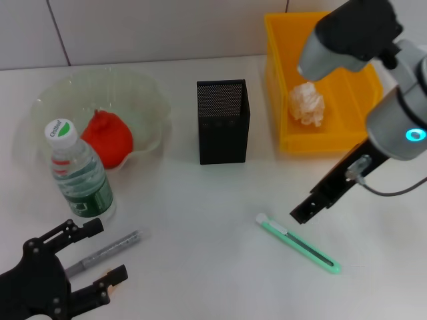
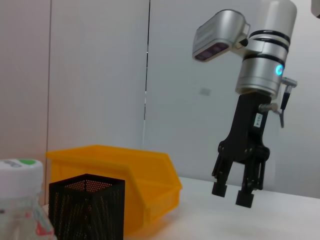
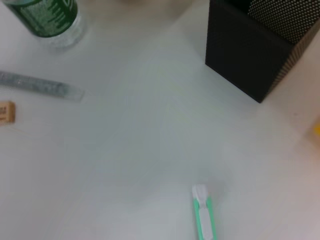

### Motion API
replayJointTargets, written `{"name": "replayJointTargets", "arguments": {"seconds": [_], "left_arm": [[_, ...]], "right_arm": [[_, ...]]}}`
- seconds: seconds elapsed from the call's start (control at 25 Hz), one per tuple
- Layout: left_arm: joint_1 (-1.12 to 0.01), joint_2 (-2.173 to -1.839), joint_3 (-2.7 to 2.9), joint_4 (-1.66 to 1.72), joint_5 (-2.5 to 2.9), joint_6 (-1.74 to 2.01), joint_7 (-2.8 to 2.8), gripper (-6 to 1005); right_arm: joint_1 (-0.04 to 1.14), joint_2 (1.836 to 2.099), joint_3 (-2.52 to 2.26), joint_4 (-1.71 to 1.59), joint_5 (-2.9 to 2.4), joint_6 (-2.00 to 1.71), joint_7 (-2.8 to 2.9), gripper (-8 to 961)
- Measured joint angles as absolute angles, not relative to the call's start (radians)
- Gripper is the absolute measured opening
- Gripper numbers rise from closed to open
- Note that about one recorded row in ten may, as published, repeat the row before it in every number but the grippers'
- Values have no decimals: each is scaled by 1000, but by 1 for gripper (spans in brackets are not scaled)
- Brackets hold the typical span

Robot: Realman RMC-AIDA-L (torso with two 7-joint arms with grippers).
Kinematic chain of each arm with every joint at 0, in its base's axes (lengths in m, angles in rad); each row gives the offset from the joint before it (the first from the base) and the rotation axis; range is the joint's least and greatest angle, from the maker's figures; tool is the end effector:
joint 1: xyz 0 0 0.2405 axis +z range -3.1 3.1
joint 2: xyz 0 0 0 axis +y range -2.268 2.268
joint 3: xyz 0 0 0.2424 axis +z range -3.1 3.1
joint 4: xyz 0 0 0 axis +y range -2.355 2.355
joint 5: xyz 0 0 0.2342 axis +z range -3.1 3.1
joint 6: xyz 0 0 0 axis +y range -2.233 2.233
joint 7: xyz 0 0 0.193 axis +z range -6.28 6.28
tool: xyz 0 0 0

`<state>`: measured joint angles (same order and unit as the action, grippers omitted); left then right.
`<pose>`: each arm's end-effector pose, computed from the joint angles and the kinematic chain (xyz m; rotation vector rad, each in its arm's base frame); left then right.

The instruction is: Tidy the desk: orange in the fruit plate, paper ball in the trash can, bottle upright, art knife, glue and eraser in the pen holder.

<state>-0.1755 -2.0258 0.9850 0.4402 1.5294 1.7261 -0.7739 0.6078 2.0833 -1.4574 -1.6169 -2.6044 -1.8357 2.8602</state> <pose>-0.2967 0.2393 -0.0416 -2.5591 -0.3102 -0.9795 0.1379 0.3400 -0.0163 -2.5332 1.0708 -0.5854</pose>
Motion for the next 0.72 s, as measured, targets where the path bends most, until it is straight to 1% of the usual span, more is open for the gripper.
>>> {"name": "replayJointTargets", "arguments": {"seconds": [0.36, 0.72], "left_arm": [[-176, -2028, 990, 440, 1531, 1732, -774, 784], [-184, -2030, 992, 442, 1545, 1730, -775, 781]], "right_arm": [[661, 2086, -1596, -1463, -2610, -1719, 2918, 778], [690, 2088, -1652, -1385, -2637, -1650, 2940, 763]]}}
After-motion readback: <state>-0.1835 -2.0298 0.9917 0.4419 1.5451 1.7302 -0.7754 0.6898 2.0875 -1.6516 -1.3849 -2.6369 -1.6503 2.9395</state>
